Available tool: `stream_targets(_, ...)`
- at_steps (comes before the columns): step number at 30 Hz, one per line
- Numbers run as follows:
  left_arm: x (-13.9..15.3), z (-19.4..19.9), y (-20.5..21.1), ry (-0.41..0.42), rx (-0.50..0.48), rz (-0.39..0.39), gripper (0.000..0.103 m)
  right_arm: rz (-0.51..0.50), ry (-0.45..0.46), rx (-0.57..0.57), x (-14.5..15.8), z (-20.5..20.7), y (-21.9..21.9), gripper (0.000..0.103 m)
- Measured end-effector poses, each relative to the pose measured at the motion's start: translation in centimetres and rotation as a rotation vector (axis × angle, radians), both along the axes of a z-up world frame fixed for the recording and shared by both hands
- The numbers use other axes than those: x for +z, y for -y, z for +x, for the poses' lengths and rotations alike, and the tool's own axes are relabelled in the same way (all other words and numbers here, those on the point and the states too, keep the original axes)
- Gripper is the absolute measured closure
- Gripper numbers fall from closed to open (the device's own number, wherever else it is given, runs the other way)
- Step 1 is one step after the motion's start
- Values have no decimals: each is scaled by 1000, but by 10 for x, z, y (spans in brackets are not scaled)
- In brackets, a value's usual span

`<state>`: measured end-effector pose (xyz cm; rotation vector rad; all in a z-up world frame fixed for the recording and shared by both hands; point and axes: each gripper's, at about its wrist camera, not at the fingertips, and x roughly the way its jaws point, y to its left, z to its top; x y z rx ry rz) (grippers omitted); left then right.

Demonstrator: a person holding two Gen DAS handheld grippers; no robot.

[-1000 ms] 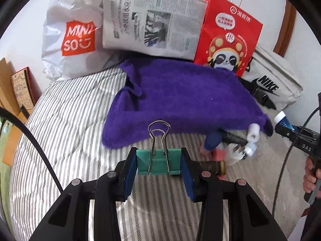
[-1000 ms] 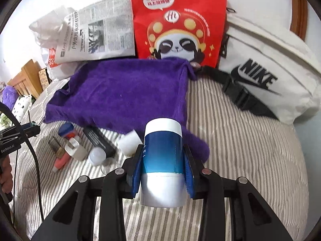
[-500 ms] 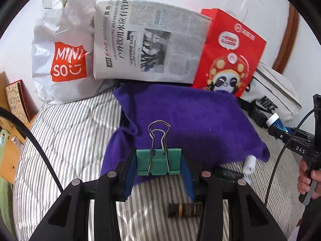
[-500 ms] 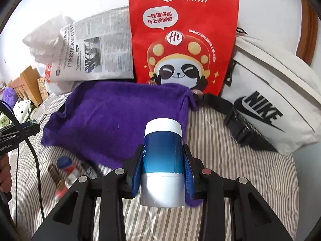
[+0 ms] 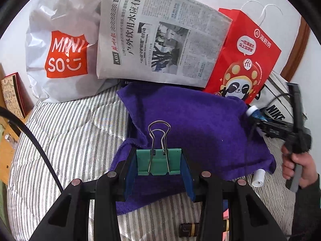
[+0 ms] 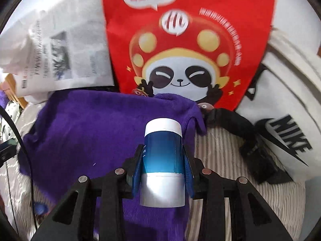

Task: Organize rigid objects
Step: 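Carry clip over purple towel with left gripper while right gripper sets bottle there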

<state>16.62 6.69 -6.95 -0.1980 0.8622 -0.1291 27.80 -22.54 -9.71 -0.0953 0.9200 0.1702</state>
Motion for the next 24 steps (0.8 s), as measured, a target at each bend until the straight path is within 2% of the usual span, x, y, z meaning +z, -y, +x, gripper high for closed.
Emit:
stream_targets(5,-5,4,-8,-12,5,-16,64,-19,-74,-24,-18,32,-8,67)
stream_targets(9,-9,6,-9,-20,-1,-7,64,-25,-123,-24,-29,40,-10,67)
stream_targets(19,-14,12,-3,-43,-19,-3,64,-31,-135,4,-31,42,-9,66)
stream_targets(21,-14,13,-1,-46,-25,4,64,-22,-140,20,-31,41,-8,65)
stream_targets(24,-13,15,2,-52,-31,8,64,-10,-140,52,-29,34,-7,56)
